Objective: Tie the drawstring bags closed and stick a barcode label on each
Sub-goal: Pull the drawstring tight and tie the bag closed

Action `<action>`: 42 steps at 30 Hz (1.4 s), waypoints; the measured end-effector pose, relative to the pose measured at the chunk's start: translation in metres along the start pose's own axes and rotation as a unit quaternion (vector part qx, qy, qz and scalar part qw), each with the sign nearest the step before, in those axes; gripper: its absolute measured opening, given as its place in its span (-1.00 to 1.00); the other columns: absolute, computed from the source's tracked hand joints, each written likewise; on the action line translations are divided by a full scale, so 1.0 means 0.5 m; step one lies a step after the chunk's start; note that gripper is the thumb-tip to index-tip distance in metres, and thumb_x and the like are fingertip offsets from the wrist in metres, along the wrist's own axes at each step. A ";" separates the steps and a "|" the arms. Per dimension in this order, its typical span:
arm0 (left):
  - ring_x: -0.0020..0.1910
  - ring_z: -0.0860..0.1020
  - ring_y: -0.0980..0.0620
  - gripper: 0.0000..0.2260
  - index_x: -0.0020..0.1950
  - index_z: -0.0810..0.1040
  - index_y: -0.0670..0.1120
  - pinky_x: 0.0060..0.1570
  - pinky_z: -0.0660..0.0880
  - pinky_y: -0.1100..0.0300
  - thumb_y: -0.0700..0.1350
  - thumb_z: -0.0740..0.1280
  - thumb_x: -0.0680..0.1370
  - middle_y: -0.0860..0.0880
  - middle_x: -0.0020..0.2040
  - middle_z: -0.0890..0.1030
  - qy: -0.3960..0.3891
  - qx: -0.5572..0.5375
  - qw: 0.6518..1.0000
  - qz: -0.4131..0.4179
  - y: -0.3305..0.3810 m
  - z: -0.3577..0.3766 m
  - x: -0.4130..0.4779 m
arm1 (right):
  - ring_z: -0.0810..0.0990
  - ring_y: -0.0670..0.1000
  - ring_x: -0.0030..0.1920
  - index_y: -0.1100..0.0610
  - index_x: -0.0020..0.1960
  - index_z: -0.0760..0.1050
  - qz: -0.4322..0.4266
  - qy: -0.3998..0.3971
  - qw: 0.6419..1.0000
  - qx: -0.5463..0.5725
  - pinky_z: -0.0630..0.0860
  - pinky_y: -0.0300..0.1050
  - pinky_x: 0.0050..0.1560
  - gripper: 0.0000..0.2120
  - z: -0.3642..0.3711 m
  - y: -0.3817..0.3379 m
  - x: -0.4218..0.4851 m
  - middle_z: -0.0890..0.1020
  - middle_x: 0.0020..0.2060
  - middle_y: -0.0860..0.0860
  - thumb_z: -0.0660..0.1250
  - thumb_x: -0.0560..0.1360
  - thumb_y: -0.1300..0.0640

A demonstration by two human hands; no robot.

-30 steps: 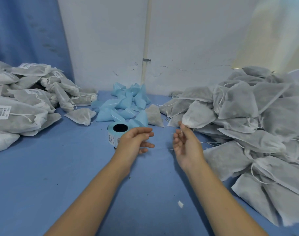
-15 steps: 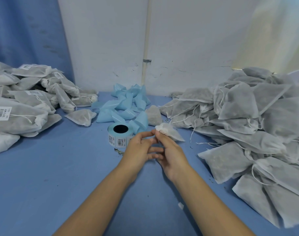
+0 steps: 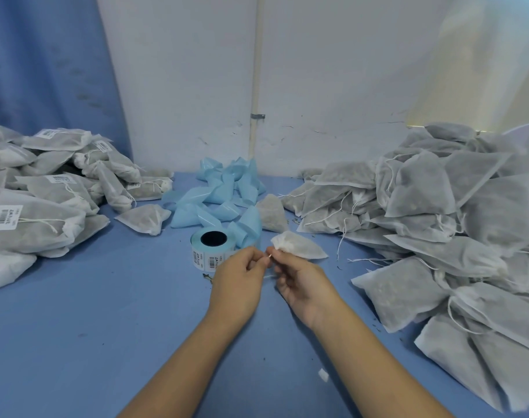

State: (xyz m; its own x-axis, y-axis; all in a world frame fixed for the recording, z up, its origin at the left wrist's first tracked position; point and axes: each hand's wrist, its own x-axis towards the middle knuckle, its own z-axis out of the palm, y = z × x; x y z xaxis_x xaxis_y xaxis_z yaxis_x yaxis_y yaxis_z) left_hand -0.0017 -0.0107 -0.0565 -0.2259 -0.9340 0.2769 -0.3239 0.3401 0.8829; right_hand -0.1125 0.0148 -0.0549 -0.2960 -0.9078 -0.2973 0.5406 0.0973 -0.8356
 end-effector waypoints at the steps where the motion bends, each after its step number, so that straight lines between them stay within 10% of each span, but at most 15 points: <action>1: -0.42 0.35 0.17 -0.86 -0.20 0.56 -0.08 -0.38 0.29 0.38 -0.13 0.31 0.56 0.08 -0.42 0.42 0.009 0.016 1.000 0.012 0.002 0.001 -0.001 | 0.46 -0.18 -0.45 0.19 -0.17 0.65 0.012 0.001 1.000 0.018 0.35 -0.39 -0.52 -0.90 -0.001 -0.004 0.001 0.65 -0.29 -0.02 0.37 0.47 0.29; 13: -0.19 0.42 0.19 -0.86 -0.11 0.52 0.02 -0.23 0.33 0.24 -0.03 0.22 0.60 0.14 -0.21 0.50 0.039 0.157 0.982 0.097 -0.028 0.006 -0.015 | 0.63 -0.12 -0.45 0.21 -0.08 0.53 0.042 -0.039 0.987 0.153 0.50 -0.37 -0.49 -0.92 -0.031 -0.030 -0.005 0.72 -0.23 0.07 0.27 0.55 0.25; 19: -0.07 0.43 0.10 -0.82 -0.04 0.58 -0.05 -0.22 0.40 0.15 -0.03 0.21 0.61 0.07 -0.06 0.48 0.074 0.265 0.952 0.132 -0.023 -0.003 -0.017 | 0.47 -0.13 -0.54 0.17 -0.12 0.58 -0.133 0.044 0.975 -0.170 0.38 -0.34 -0.49 -0.86 -0.034 -0.012 -0.007 0.62 -0.36 -0.02 0.27 0.57 0.21; 26: -0.19 0.58 -0.11 -0.88 -0.27 0.62 -0.13 -0.27 0.51 0.09 -0.29 0.52 0.36 -0.04 -0.08 0.66 0.070 0.296 0.916 0.262 -0.012 -0.002 -0.021 | 0.42 0.05 -0.14 0.05 -0.16 0.27 -0.329 0.152 0.698 -0.617 0.32 -0.02 -0.20 -0.83 -0.028 0.008 -0.017 0.44 -0.16 -0.05 0.08 0.60 0.06; 31: 0.07 0.54 -0.05 -0.80 0.11 0.63 -0.15 -0.14 0.51 0.15 -0.26 0.40 0.49 0.04 0.23 0.58 0.023 0.239 0.931 0.273 -0.020 0.010 -0.016 | 0.46 0.07 0.04 0.05 0.01 0.40 -0.363 0.149 0.544 -0.742 0.20 -0.08 -0.14 -0.84 -0.017 0.019 -0.025 0.51 0.06 -0.04 0.05 0.62 0.08; 35: 0.33 0.33 0.22 -0.67 0.38 0.44 -0.12 0.26 0.18 0.54 -0.28 0.17 0.62 0.13 0.37 0.37 -0.027 0.095 0.974 0.204 -0.033 0.008 -0.004 | 0.42 0.04 0.31 0.07 0.33 0.44 -0.395 0.109 0.554 -0.724 0.32 -0.06 0.15 -0.62 -0.016 0.027 -0.032 0.45 0.36 -0.06 0.17 0.53 0.20; 42: -0.08 0.53 0.13 -0.85 0.02 0.55 -0.19 -0.11 0.46 0.41 -0.27 0.18 0.61 -0.04 -0.05 0.59 -0.035 -0.036 0.991 0.120 -0.033 0.005 -0.002 | 0.52 0.09 0.18 0.11 0.32 0.50 -0.453 0.078 0.630 -0.626 0.42 -0.09 0.11 -0.58 -0.016 0.035 -0.030 0.54 0.30 -0.04 0.15 0.50 0.27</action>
State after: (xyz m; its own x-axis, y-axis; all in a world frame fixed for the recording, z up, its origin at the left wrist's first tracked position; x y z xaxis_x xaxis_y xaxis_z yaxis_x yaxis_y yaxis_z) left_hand 0.0014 -0.0151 -0.0722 -0.3529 -0.8161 0.4576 -0.1877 0.5408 0.8199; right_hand -0.1052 0.0334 -0.0687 -0.1629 -0.7803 0.6039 -0.9216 -0.0983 -0.3756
